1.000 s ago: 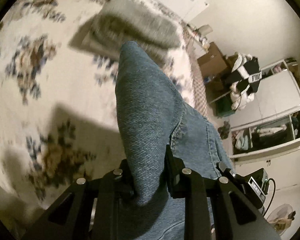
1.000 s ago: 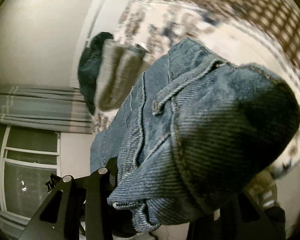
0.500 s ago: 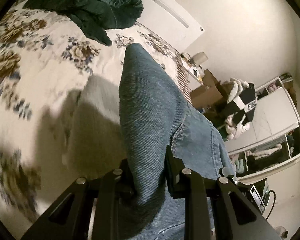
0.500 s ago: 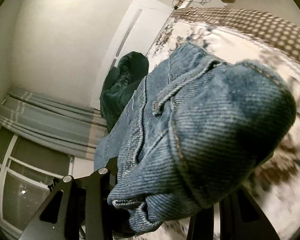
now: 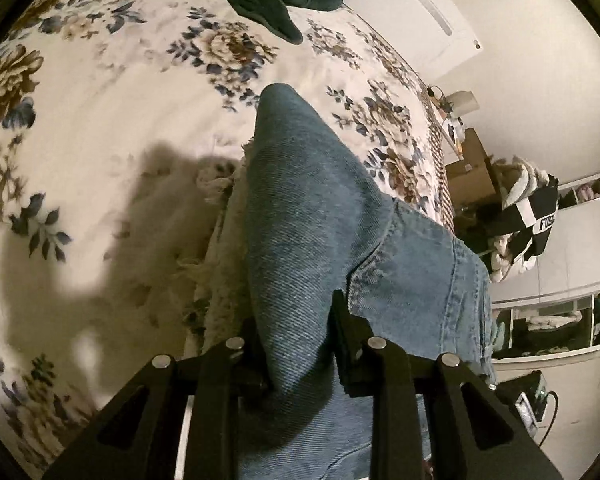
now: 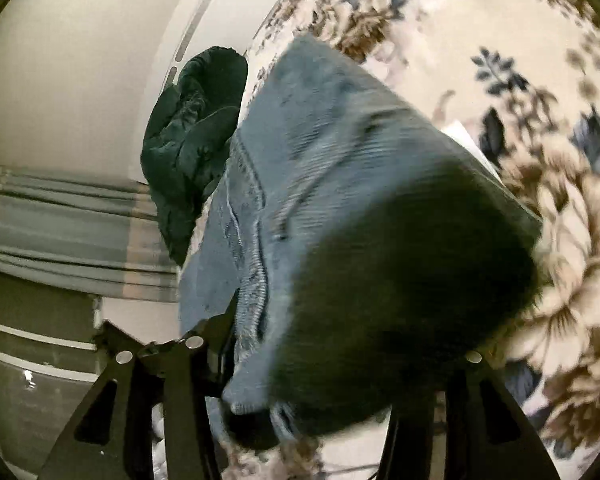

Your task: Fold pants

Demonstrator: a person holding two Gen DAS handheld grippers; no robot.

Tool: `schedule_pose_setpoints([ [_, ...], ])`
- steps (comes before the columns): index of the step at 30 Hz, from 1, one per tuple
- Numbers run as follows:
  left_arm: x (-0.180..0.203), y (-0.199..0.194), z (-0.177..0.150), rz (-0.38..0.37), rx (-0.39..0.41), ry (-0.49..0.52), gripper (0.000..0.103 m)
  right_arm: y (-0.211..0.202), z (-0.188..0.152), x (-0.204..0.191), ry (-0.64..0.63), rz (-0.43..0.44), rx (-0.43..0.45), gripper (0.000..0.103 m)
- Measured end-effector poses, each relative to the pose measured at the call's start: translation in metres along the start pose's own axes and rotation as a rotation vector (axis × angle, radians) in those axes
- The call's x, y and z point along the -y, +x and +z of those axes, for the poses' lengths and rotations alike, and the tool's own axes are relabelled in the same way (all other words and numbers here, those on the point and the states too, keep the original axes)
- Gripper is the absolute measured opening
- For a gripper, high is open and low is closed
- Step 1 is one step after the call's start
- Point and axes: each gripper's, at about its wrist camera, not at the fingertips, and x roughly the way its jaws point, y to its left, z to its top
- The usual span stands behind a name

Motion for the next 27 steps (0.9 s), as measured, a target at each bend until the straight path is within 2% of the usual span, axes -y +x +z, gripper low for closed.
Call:
schedule_pose_setpoints([
  [2, 0.001, -0.001, -0.003, 0.011, 0.003, 0.008, 0.024, -0.017, 0.002, 0.007, 0.024, 0.016, 0.033, 0.051],
  [4, 0.006, -0.005, -0.005, 0.017, 0.0, 0.002, 0.025, -0.031, 0.003, 0.015, 0.04, -0.014, 0.08, 0.049],
  [6, 0.014, -0.007, -0.007, 0.055, 0.006, 0.019, 0.027, -0.038, 0.005, 0.022, 0.044, -0.043, 0.096, 0.045],
  [10, 0.034, -0.013, -0.012, 0.164, 0.017, 0.063, 0.031, -0.044, 0.012, 0.021, 0.012, -0.135, 0.089, 0.045],
  [12, 0.046, -0.019, -0.02, 0.24, 0.022, 0.09, 0.038, -0.047, 0.015, 0.011, -0.021, -0.19, 0.072, 0.046],
  [15, 0.071, -0.033, -0.036, 0.348, 0.049, 0.169, 0.064, -0.059, 0.009, -0.016, -0.111, -0.328, 0.053, 0.057],
  [16, 0.08, -0.039, -0.042, 0.373, 0.061, 0.187, 0.079, -0.063, 0.006, -0.027, -0.16, -0.382, 0.052, 0.062],
  [17, 0.085, -0.042, -0.046, 0.384, 0.07, 0.197, 0.088, -0.071, -0.002, -0.04, -0.201, -0.419, 0.054, 0.064],
  [20, 0.107, -0.059, -0.066, 0.435, 0.109, 0.246, 0.093, -0.087, -0.02, -0.071, -0.342, -0.528, 0.078, 0.079],
  [22, 0.124, -0.072, -0.083, 0.469, 0.135, 0.282, 0.097, -0.099, -0.034, -0.093, -0.438, -0.601, 0.095, 0.098],
  [27, 0.158, -0.107, -0.119, 0.519, 0.192, 0.331, 0.097, -0.139, -0.074, -0.137, -0.59, -0.703, 0.161, 0.102],
])
